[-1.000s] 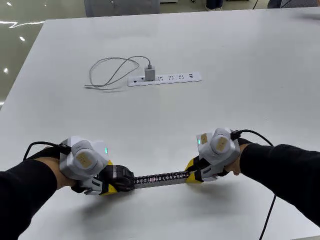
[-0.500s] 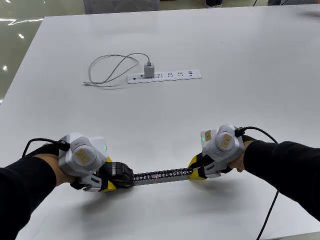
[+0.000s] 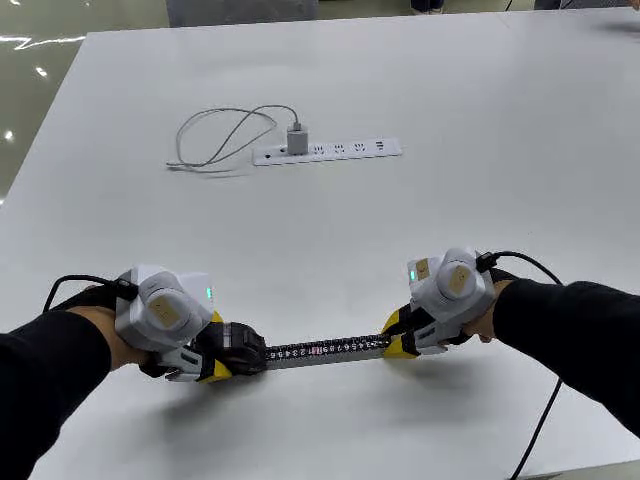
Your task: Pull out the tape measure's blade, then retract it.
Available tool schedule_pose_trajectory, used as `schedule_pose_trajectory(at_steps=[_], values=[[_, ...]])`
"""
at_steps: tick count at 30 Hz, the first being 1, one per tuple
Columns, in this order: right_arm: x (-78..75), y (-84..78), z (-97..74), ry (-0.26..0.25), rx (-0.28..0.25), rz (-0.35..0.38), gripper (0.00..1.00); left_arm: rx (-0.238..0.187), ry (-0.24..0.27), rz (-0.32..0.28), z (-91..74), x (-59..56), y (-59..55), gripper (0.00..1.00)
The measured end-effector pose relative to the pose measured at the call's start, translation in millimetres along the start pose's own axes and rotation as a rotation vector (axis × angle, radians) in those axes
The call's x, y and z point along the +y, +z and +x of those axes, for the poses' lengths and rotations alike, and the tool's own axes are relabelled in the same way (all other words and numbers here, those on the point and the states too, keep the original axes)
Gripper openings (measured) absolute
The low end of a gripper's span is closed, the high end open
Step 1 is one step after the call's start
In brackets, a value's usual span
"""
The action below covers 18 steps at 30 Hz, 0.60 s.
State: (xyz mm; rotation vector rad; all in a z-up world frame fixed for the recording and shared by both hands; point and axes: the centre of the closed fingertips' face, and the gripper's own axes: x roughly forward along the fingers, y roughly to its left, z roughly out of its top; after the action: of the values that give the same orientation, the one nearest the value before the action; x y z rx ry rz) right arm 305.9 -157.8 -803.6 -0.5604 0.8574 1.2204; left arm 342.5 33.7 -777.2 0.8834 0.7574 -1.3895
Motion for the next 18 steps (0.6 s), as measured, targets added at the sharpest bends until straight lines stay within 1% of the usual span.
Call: schedule_pose_trajectory(at_steps=[18], values=[[0.9, -10.2, -5.7, -0.006, 0.004, 0.014, 0.09, -0.003, -0.001, -0.001, 0.1, -1.3, -0.2, 0.31]])
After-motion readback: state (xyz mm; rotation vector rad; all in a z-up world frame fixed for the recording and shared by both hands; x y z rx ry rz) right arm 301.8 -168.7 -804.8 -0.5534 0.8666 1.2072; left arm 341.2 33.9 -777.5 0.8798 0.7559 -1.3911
